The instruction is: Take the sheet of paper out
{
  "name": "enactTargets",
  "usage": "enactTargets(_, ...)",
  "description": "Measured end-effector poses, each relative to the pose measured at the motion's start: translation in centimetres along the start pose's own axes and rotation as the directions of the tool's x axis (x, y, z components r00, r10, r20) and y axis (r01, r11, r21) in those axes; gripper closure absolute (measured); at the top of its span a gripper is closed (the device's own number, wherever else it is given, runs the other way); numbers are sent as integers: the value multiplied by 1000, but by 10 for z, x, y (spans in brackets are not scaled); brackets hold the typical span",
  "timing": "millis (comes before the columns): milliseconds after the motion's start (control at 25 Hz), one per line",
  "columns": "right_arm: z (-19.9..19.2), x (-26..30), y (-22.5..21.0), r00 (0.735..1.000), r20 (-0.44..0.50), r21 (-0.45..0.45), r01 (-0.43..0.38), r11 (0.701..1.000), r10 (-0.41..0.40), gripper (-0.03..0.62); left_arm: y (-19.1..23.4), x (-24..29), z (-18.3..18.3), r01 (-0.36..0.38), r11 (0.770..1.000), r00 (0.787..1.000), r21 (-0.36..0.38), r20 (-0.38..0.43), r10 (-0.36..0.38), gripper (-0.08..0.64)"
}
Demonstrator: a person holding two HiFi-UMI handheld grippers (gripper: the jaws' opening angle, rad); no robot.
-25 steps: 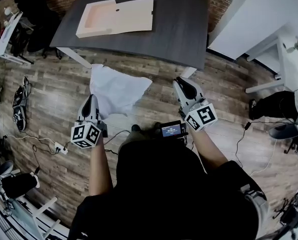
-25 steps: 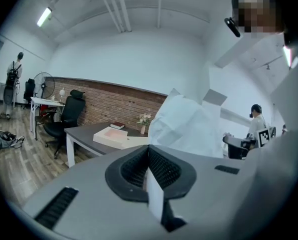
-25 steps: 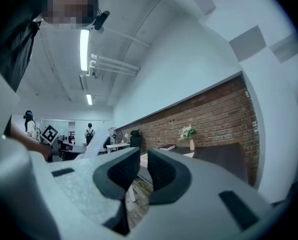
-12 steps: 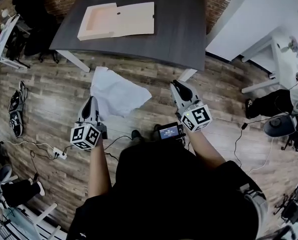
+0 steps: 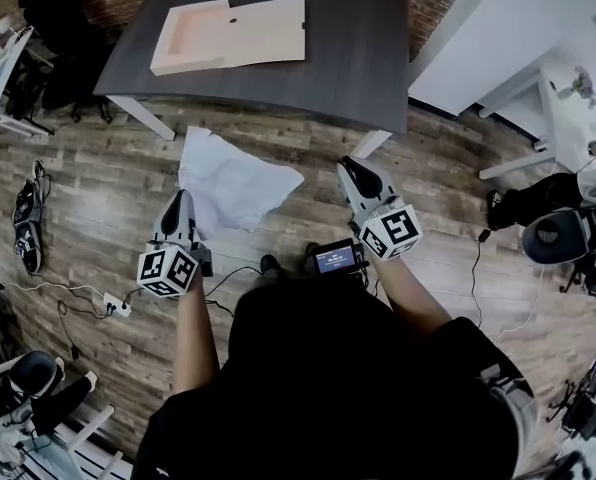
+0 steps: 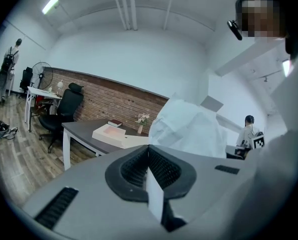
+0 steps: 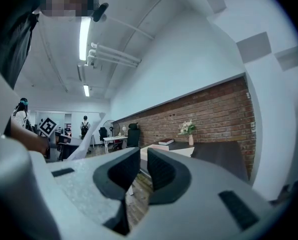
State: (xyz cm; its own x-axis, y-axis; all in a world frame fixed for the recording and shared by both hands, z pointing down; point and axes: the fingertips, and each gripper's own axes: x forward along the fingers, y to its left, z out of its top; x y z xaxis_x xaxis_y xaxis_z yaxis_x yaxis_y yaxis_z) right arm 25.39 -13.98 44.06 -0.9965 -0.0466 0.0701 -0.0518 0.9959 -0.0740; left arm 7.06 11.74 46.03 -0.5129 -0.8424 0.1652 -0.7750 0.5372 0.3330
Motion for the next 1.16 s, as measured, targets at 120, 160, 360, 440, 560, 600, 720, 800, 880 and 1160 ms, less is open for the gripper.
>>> enactTargets(120,1,-3,0,1000,4,5,3,1000,-3,547,-1,1,-1,8,1000,1000,-9,-2,-8,566)
enactTargets(160,1,-3,0,1000,3,6,6,1000,-6,550,-1,2,-2,9,1000,1000,-13,-4,-9,566)
enactTargets(360,1,-8,-7,1000,3,8,10,1000,-11,555,-9,6,-5,17,1000,1000,-20,-11,-17,566)
enactTargets(440,0,-10,-9,1000,4,11,11,1000,-11,555,-11,6,-6,17,1000,1000,-22,-13,-17,566)
enactTargets(560,-2,-13,-13,1000,8,23,15,1000,-15,555,-12,6,-9,14,999,1000,-31,-17,-14,566)
enactTargets(600,-3,-13,-15,1000,9,26,16,1000,-17,555,-13,7,-9,12,999,1000,-35,-18,-13,566)
enactTargets(720,-4,-15,-19,1000,12,31,16,999,-16,555,-15,8,-11,8,999,1000,-42,-20,-9,566)
enactTargets(800,-4,-16,-22,1000,14,32,14,999,-14,555,-18,10,-11,5,999,1000,-45,-19,-6,566)
enactTargets(880,-7,-17,-27,1000,15,38,14,999,-15,555,-22,12,-12,3,999,1000,-50,-17,-4,566)
enactTargets(1160,-9,-18,-51,1000,27,60,7,998,-8,555,-37,28,-20,1,997,1000,-74,-30,-3,566)
